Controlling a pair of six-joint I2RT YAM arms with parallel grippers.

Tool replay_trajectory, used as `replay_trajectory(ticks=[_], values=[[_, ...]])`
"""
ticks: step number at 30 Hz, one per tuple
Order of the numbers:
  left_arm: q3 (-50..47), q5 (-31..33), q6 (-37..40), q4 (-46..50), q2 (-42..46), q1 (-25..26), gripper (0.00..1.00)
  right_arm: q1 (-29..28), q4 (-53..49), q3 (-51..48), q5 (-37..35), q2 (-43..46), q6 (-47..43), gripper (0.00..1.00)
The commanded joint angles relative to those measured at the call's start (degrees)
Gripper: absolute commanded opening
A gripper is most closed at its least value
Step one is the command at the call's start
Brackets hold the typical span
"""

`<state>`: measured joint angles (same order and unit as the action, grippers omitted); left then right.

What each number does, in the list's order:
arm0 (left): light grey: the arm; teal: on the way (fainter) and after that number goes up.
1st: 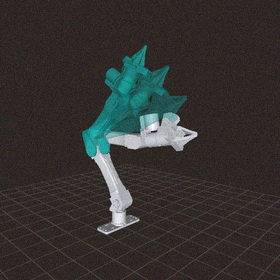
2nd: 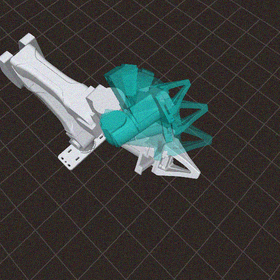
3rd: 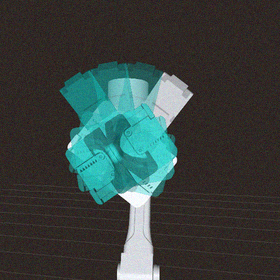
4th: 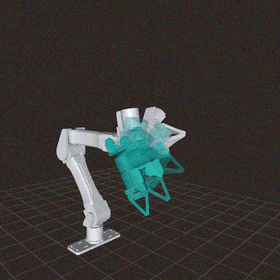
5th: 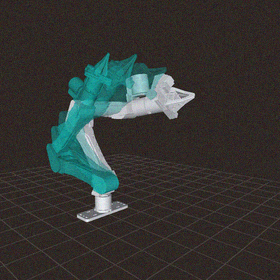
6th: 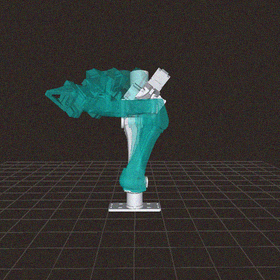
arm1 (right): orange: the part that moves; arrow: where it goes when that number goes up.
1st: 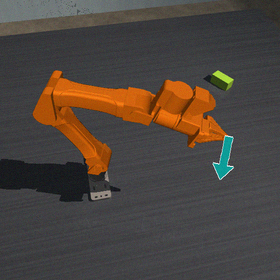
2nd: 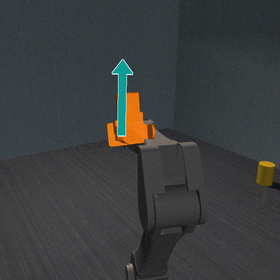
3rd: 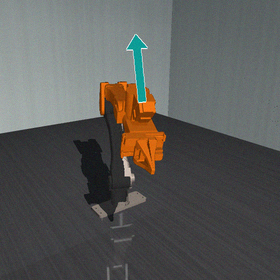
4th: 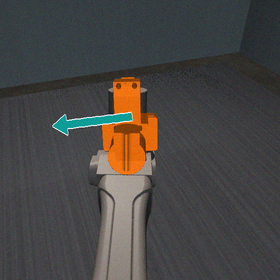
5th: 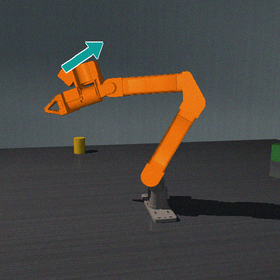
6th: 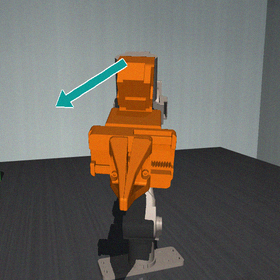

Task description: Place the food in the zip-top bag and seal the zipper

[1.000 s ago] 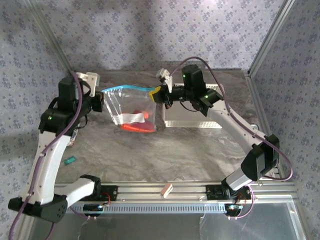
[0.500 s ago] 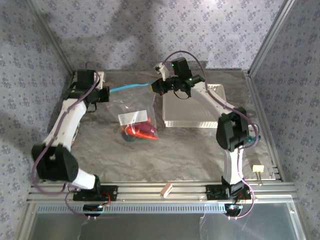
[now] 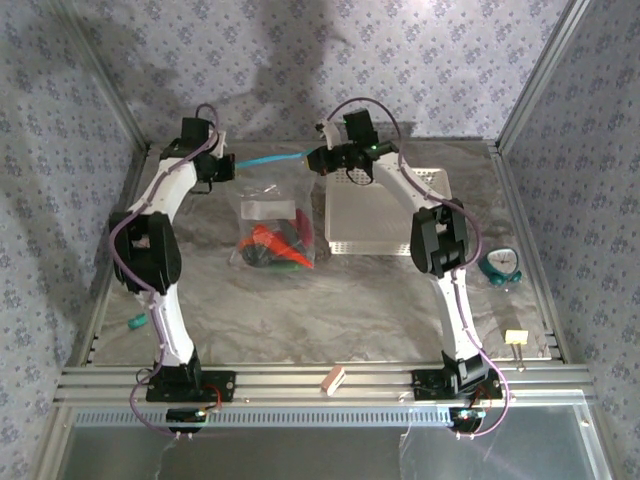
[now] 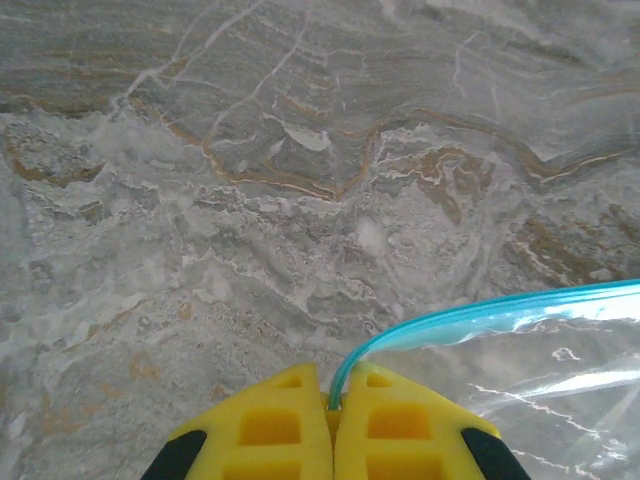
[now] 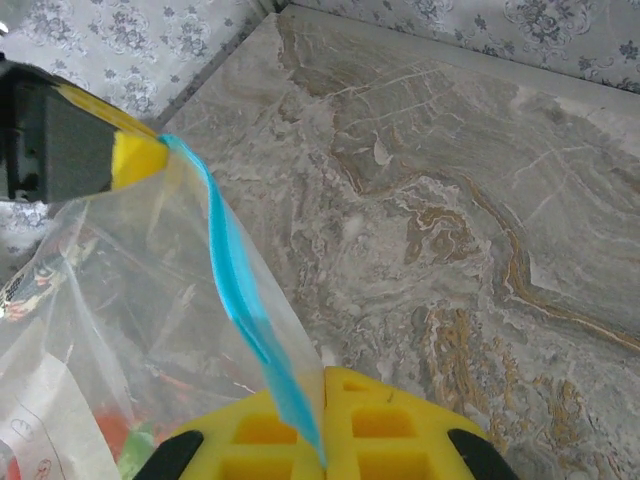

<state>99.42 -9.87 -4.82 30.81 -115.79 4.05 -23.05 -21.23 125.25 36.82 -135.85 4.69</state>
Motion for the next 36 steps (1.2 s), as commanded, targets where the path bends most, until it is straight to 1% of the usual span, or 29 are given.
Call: replay_trajectory(ticks=[1, 3, 6, 8, 9, 10, 13, 15, 19, 23, 24, 25, 28, 29, 31, 33, 34, 36], values=[[3.83, -0.16, 0.05, -1.21, -3.23, -0.87, 0.00, 0.92, -0.18, 3.50, 0.02, -3.31, 1.79, 0.11], [5.33, -0.77, -0.05, -0.71, -5.12, -0.93, 0.00, 1.07, 0.52, 3.96, 0.18, -4.22, 2.46, 0.18], [6.83, -1.42, -0.31, -0.51, -7.12, -0.93, 0.06, 1.14, 1.29, 3.90, -0.35, -4.50, 3.04, 0.33], [6.85, -1.77, -0.80, -1.43, -7.77, -0.97, 0.16, 1.23, 1.40, 4.07, -1.10, -4.40, 3.44, 0.43], [6.96, -2.88, -1.10, -2.07, -8.11, -1.13, 0.19, 1.30, 1.48, 4.14, -1.20, -4.29, 3.56, 0.45], [7.26, -3.81, -1.55, -2.51, -8.43, -1.27, 0.22, 1.34, 1.53, 4.25, -1.28, -4.08, 3.67, 0.46], [7.90, -4.88, -2.42, -4.29, -9.10, -1.62, 0.24, 1.42, 2.14, 4.12, -1.57, -2.83, 3.75, 0.49], [8.44, -5.35, -2.91, -6.34, -9.02, -1.77, 0.29, 1.30, 2.81, 3.71, -1.89, -1.60, 3.75, 0.52], [11.80, -6.93, -3.16, -8.53, -8.77, -1.81, 0.30, 1.16, 4.10, 1.69, -3.17, 2.06, 3.44, 0.54], [13.62, -6.48, -3.44, -10.89, -6.51, -1.80, 0.32, 1.23, 6.65, -4.01, -6.52, 7.63, 2.67, 0.55], [13.15, -5.91, -3.44, -11.63, -5.28, -1.85, 0.32, 1.38, 7.22, -5.76, -7.84, 9.36, 2.52, 0.55], [12.65, -5.36, -3.49, -12.64, -3.76, -1.83, 0.32, 1.57, 7.87, -7.90, -9.11, 11.23, 2.43, 0.57], [6.00, -4.28, -3.62, -16.35, 1.56, -1.63, 0.31, 2.57, 8.43, -12.60, -14.01, 15.89, 2.86, 0.60], [4.16, -4.41, -3.93, -16.95, 3.49, -1.55, 0.29, 2.99, 8.47, -13.87, -15.70, 17.17, 3.07, 0.60], [-0.29, -6.46, -4.62, -16.64, 8.01, -0.60, 0.21, 3.98, 8.16, -17.71, -19.51, 20.96, 4.01, 0.59], [-4.91, -7.22, -4.50, -15.17, 12.84, 1.33, 0.13, 5.02, 8.07, -22.53, -23.93, 25.04, 5.22, 0.56], [-7.96, -8.18, -4.41, -14.86, 15.45, 2.74, 0.11, 5.79, 7.97, -25.32, -26.35, 27.40, 6.07, 0.55], [-14.48, -10.32, -4.92, -15.33, 20.39, 5.82, 0.09, 7.44, 7.61, -30.94, -31.25, 31.79, 7.82, 0.55]])
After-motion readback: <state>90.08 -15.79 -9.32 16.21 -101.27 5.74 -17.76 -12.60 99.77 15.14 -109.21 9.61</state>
